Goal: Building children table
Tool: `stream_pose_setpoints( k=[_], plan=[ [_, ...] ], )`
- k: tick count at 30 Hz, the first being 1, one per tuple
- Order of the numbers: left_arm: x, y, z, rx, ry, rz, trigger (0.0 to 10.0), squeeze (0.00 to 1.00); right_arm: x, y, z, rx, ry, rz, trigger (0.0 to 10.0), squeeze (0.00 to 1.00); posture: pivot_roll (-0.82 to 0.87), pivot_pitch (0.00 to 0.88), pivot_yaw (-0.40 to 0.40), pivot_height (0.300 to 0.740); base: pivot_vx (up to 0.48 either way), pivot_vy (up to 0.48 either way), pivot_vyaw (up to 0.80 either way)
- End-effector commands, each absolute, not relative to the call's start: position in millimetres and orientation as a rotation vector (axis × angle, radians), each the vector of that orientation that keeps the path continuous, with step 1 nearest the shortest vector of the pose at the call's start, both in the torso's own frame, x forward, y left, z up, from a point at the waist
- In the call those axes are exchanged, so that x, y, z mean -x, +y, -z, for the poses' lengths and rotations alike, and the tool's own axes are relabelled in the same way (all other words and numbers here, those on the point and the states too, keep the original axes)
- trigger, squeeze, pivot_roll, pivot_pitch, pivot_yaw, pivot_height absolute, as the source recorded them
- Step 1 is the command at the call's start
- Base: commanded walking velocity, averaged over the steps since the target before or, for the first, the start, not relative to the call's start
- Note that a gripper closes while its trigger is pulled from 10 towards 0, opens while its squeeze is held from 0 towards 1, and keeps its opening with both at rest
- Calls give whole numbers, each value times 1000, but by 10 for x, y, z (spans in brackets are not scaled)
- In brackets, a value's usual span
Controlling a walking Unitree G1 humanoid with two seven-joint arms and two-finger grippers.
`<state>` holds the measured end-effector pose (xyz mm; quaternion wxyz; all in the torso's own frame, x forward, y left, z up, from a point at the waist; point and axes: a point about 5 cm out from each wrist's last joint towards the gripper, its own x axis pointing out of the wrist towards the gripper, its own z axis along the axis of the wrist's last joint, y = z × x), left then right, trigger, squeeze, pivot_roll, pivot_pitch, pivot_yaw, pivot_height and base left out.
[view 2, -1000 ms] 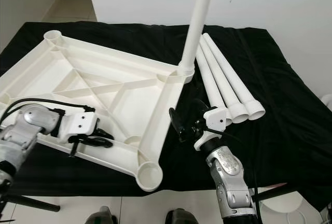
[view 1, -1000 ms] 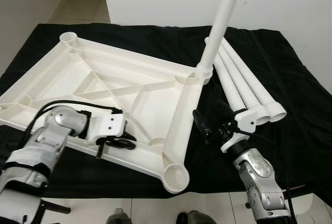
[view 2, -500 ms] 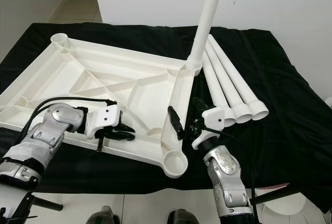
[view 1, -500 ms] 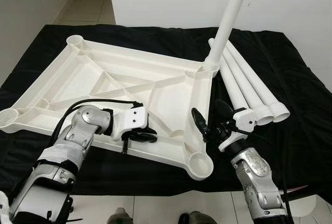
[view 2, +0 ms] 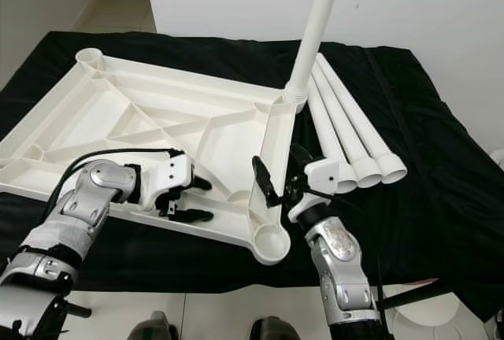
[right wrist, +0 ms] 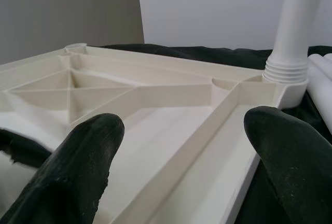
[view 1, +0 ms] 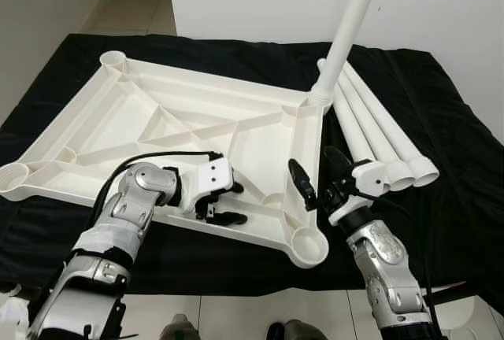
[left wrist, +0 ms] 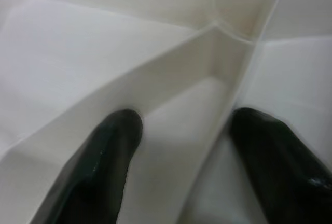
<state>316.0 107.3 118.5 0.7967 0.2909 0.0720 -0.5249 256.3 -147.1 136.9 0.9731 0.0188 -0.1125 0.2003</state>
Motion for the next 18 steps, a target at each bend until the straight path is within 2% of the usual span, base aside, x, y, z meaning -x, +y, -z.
stream_pose_setpoints(
  k=[1,5,6,9,18],
  plan=[
    [-3216,1175,-1151,-620,168,953,10000,0,-2577,-1500,-1340,-29,-215,-389,10000,0,58,69,-47,740,0,0,0],
    [-3210,1178,-1220,-601,151,966,10000,0,-2609,-1540,-1356,-19,-221,-374,10000,0,62,67,-49,740,0,0,0],
    [-3256,1223,-1407,-560,96,933,10000,0,-2698,-1641,-1418,1,-242,-332,10000,0,64,67,-52,740,0,0,0],
    [-3272,1267,-1528,-551,62,925,10000,0,-2769,-1711,-1475,13,-259,-303,10000,0,67,66,-53,740,0,0,0],
    [-3277,1299,-1766,-532,-4,954,10000,0,-2873,-1765,-1548,27,-281,-291,10000,0,77,62,-56,740,0,0,0]
  ],
)
